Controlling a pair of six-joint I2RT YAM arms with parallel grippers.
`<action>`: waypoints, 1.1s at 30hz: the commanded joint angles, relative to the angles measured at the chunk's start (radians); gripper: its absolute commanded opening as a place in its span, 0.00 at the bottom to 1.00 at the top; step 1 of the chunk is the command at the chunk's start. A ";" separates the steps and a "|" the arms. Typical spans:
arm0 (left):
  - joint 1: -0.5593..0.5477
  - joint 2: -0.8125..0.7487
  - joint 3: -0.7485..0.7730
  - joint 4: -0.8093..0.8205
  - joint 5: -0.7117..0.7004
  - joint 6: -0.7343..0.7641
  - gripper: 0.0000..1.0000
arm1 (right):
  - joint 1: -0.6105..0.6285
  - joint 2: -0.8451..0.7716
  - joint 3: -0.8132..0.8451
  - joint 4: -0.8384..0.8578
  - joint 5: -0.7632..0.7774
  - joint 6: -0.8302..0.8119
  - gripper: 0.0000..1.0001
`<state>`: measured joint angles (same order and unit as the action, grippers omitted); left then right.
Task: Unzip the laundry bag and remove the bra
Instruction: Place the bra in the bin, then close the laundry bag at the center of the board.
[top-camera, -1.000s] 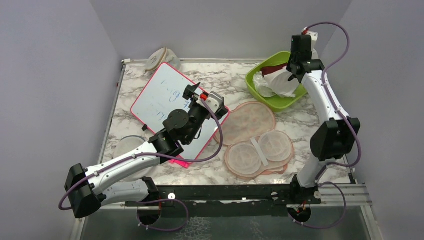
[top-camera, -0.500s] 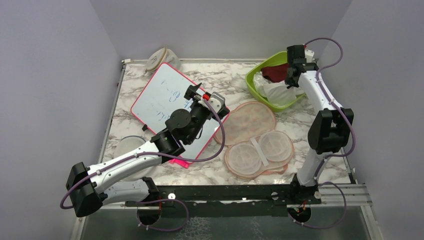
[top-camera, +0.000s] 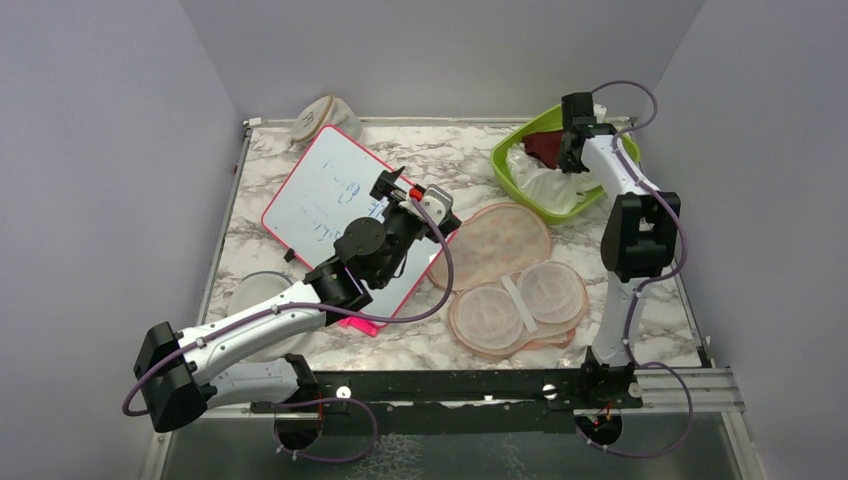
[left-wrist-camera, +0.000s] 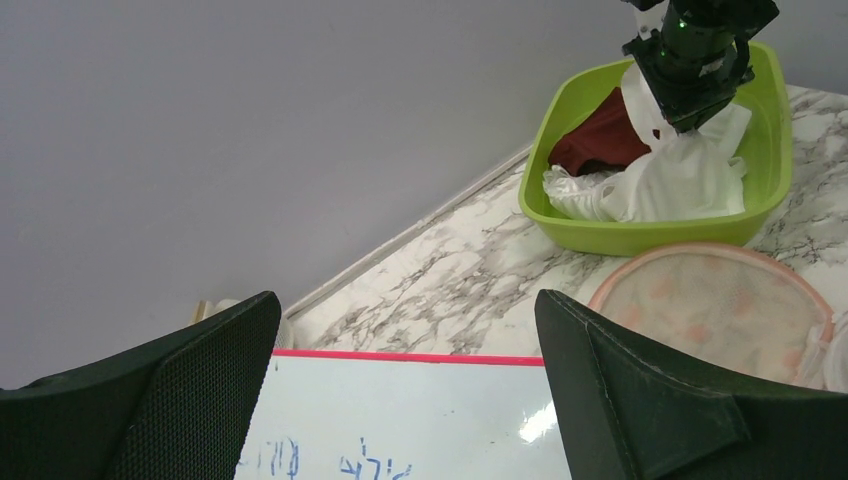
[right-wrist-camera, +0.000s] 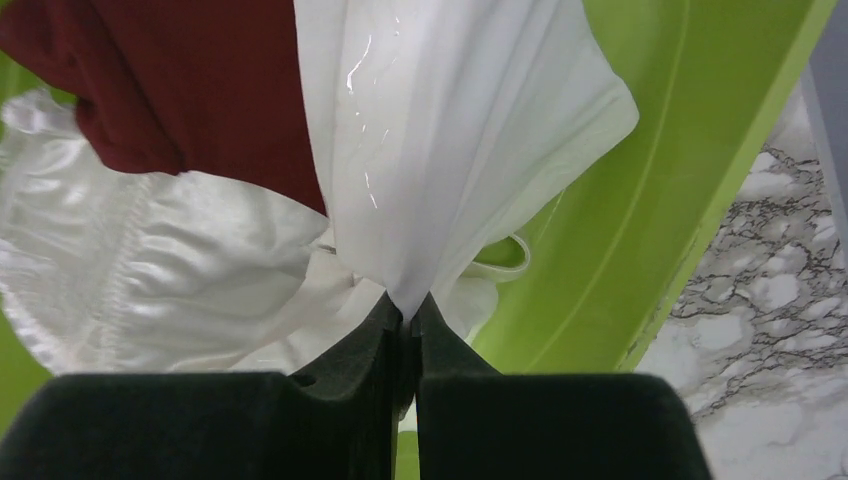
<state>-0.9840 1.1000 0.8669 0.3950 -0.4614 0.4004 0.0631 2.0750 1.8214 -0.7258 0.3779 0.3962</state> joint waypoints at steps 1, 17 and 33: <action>-0.004 0.003 -0.015 0.031 -0.023 0.010 0.95 | -0.006 -0.001 -0.001 0.049 -0.018 -0.066 0.10; -0.004 -0.036 -0.014 0.030 -0.031 0.017 0.95 | 0.012 -0.492 -0.375 0.165 -0.589 -0.087 0.73; -0.027 -0.049 -0.014 0.030 -0.039 0.015 0.94 | 0.309 -0.339 -0.416 0.070 -0.369 0.571 0.78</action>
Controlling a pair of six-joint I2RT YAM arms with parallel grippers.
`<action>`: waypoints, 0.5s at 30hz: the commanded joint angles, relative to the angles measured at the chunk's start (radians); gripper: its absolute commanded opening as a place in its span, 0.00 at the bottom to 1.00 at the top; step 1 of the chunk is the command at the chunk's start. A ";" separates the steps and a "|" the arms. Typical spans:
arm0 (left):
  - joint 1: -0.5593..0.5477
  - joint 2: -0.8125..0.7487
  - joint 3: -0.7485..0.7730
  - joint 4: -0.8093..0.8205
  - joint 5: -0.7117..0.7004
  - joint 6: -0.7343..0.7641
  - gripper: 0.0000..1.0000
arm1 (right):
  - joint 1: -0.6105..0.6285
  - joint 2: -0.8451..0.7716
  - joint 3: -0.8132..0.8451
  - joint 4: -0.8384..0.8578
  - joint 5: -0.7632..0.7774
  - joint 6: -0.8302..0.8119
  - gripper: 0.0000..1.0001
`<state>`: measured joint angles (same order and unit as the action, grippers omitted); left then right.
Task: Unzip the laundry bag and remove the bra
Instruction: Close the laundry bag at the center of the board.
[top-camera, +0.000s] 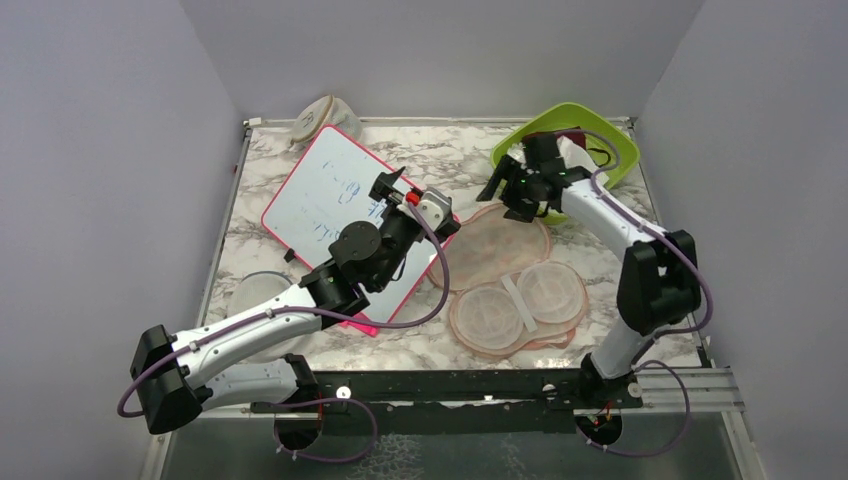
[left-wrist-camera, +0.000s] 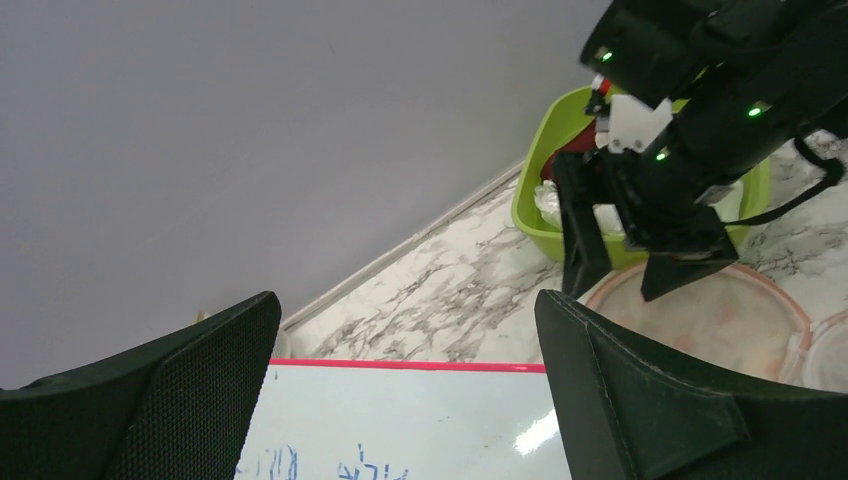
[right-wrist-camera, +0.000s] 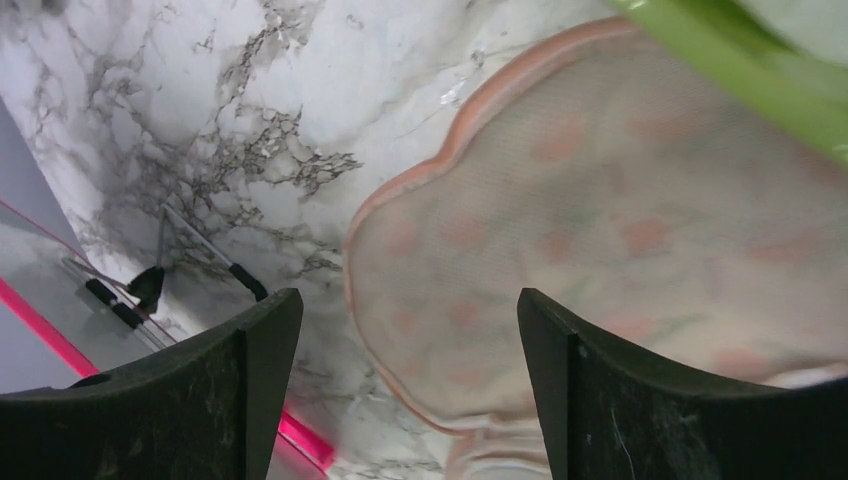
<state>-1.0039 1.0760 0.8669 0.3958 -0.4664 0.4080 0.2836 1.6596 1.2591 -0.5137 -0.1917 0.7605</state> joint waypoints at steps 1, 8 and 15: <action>-0.007 -0.020 -0.014 0.029 -0.034 0.009 0.94 | 0.102 0.114 0.189 -0.206 0.240 0.260 0.78; -0.007 -0.011 -0.012 0.029 -0.022 0.001 0.94 | 0.145 0.421 0.563 -0.632 0.347 0.495 0.74; -0.007 -0.016 -0.012 0.029 -0.020 0.002 0.94 | 0.149 0.580 0.701 -0.727 0.363 0.560 0.73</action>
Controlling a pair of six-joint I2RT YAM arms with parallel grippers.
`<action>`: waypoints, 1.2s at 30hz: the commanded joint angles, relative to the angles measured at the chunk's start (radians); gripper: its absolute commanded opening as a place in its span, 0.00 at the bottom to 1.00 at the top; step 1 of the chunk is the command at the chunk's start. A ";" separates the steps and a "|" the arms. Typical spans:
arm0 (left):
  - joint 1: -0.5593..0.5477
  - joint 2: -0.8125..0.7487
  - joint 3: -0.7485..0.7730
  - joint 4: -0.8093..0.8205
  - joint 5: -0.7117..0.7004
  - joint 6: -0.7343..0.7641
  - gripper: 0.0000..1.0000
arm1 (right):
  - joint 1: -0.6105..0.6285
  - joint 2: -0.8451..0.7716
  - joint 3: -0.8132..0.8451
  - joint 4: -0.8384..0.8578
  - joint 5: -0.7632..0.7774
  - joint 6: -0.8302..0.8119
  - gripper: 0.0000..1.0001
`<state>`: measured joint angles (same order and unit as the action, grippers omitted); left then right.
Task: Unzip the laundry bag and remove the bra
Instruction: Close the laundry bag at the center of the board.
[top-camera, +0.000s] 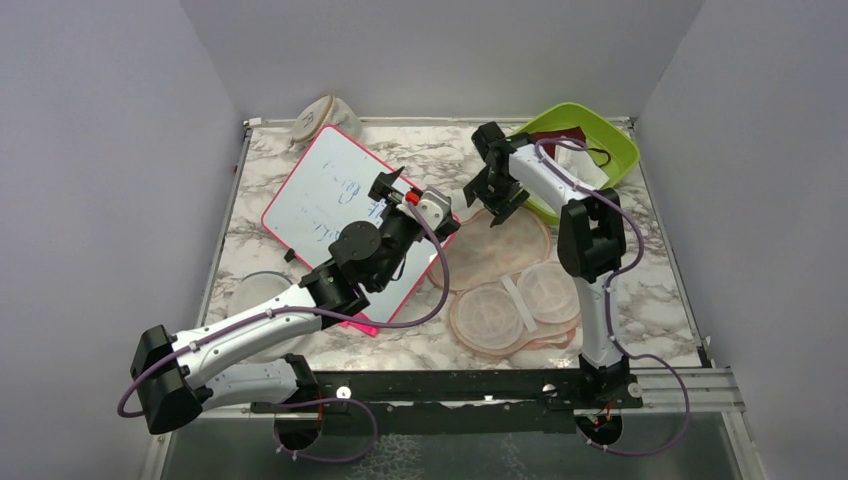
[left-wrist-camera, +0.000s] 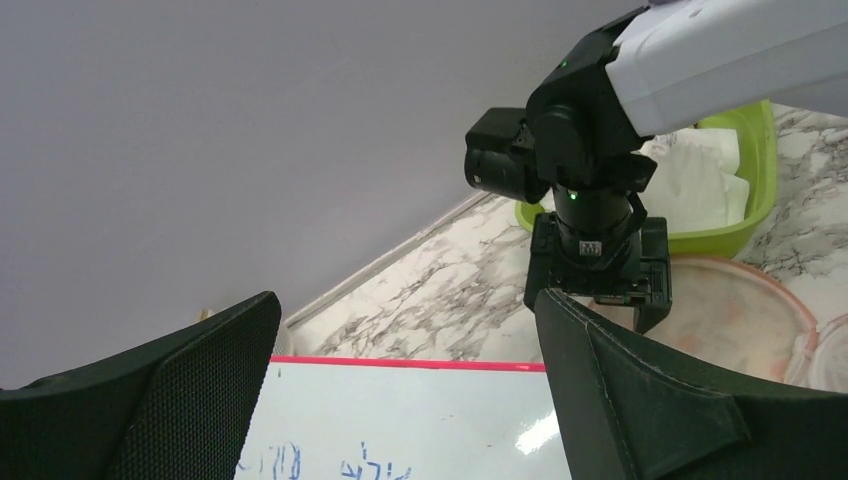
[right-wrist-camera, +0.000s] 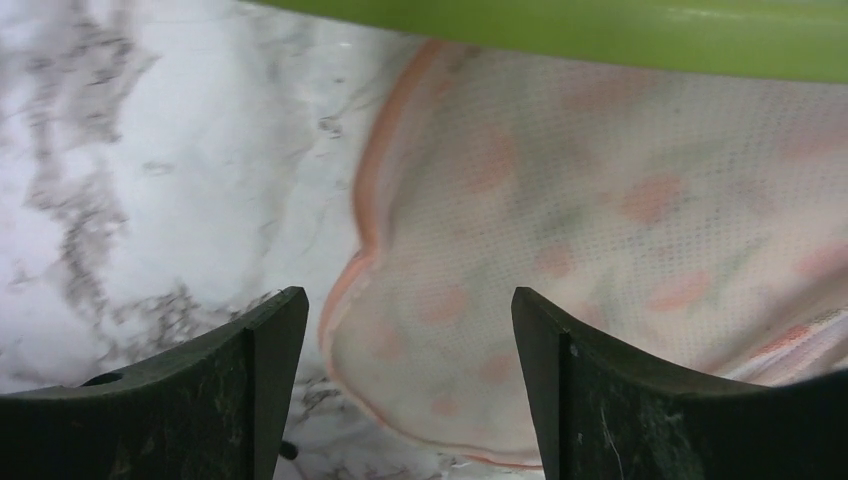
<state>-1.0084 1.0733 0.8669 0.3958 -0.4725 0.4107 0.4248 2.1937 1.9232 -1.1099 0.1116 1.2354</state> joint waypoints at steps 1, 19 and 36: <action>-0.002 -0.012 -0.012 0.030 -0.015 -0.001 0.94 | 0.008 0.056 0.040 -0.119 0.060 0.085 0.72; -0.002 -0.035 -0.011 0.029 0.005 -0.014 0.94 | 0.012 0.178 0.156 -0.144 0.133 0.166 0.65; -0.002 -0.031 -0.012 0.031 0.002 -0.008 0.94 | 0.056 0.204 0.154 -0.216 0.185 0.339 0.27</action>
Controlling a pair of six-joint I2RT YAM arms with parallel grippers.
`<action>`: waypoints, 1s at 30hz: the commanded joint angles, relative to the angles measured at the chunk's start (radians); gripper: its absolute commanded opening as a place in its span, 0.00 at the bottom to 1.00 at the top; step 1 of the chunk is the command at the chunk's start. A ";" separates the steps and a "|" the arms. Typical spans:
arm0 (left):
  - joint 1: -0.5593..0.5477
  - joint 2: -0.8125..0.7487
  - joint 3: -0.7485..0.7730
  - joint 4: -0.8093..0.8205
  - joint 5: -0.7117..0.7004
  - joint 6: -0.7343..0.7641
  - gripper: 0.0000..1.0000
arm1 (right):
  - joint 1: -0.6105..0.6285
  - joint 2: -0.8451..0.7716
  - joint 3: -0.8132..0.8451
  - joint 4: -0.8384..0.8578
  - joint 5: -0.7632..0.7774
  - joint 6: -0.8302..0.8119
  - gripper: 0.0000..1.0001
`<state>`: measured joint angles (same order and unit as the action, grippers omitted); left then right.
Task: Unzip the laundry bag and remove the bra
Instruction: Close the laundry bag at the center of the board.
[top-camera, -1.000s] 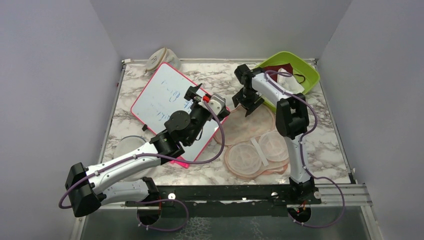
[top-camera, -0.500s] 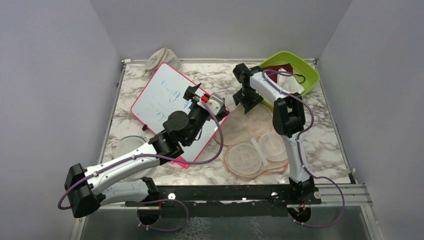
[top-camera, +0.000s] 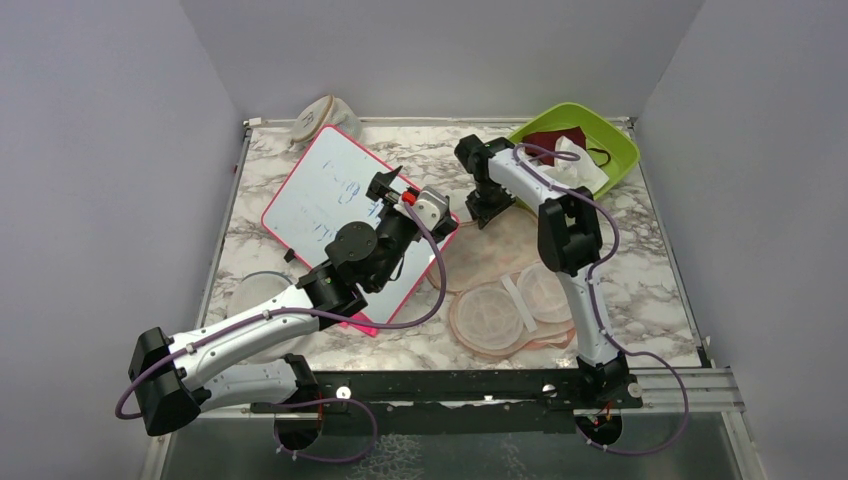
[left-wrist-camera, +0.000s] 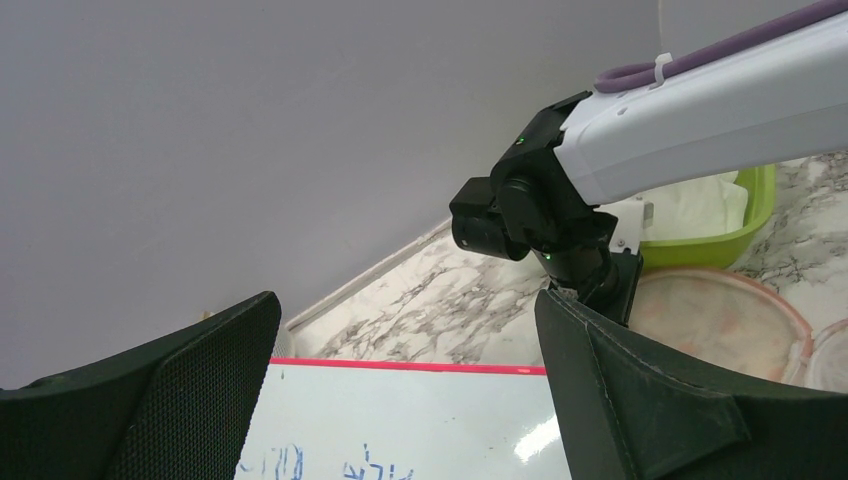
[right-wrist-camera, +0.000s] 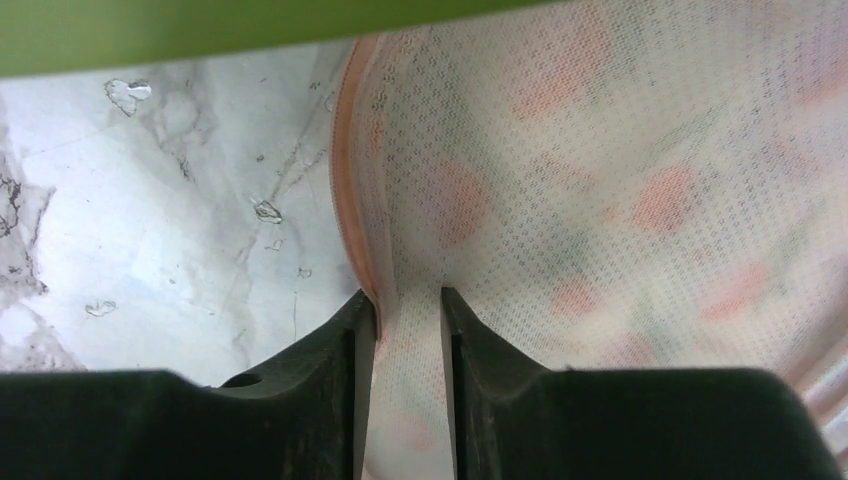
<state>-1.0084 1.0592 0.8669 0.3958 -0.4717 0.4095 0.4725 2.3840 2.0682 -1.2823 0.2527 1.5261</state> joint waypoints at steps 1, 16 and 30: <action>-0.002 -0.018 -0.012 0.031 0.001 -0.008 0.94 | 0.009 0.003 0.009 -0.042 0.045 0.049 0.26; -0.002 -0.002 -0.014 0.031 0.003 -0.005 0.94 | 0.009 -0.258 -0.137 0.026 0.028 0.021 0.01; -0.002 0.021 -0.016 0.031 0.001 -0.002 0.94 | 0.008 -0.735 -0.700 0.475 0.022 -0.166 0.01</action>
<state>-1.0084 1.0718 0.8669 0.3958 -0.4717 0.4099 0.4767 1.8065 1.4746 -1.0138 0.2642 1.4105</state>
